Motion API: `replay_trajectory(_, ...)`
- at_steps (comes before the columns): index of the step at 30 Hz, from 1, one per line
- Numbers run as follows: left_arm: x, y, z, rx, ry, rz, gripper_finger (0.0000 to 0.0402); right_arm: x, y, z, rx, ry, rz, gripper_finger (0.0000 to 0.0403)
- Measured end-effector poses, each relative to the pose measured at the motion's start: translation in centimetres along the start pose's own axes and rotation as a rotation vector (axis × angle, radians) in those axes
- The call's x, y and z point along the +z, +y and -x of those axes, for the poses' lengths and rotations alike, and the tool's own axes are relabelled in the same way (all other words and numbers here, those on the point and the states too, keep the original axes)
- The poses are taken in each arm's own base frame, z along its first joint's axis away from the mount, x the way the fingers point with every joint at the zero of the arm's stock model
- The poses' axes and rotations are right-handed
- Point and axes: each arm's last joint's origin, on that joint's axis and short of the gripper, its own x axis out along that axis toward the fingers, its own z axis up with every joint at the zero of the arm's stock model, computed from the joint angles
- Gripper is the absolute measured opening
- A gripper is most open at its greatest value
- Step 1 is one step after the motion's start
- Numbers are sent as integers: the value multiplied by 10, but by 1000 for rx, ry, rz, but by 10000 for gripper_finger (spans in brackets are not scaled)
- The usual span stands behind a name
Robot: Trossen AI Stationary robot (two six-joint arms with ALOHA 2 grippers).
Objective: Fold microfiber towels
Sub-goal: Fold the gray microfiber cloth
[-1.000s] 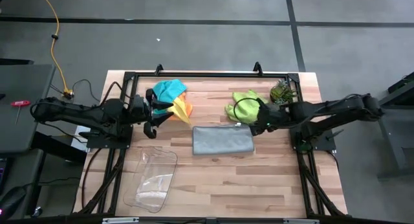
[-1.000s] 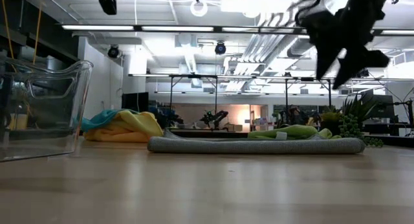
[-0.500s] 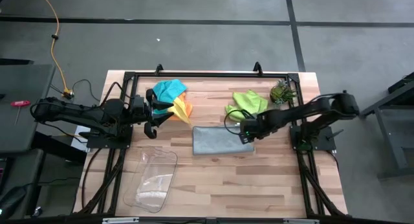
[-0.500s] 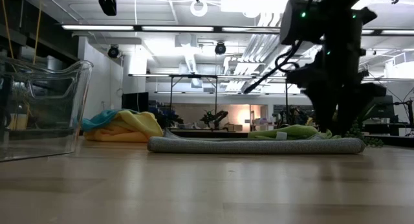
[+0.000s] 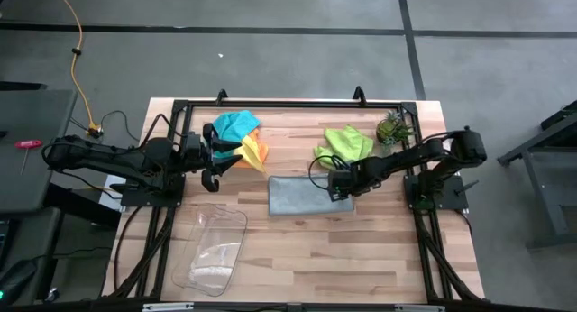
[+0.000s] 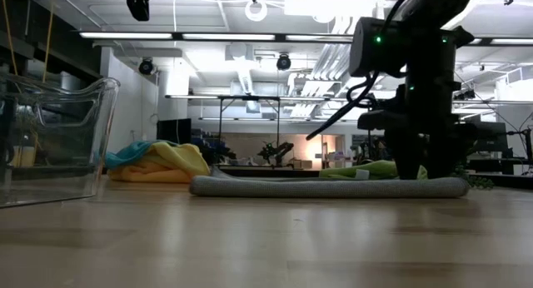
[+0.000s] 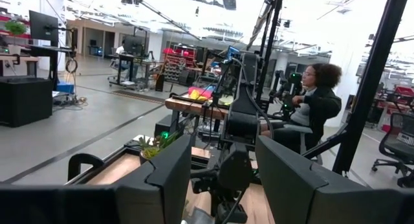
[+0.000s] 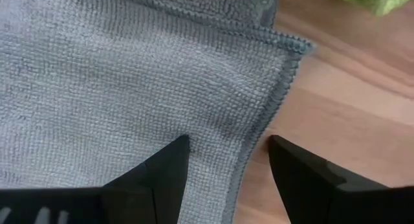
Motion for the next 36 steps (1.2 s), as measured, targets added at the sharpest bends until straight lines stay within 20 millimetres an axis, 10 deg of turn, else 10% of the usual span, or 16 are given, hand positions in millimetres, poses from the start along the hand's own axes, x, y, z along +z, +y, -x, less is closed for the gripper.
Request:
replay_trajectory(17,0,0,0,3,0,0,163,1,-4,0,-55,-57,-7,12)
replay_trajectory(36,0,0,0,4,1,0,163,-33,-78,86,-343,-17,33,1)
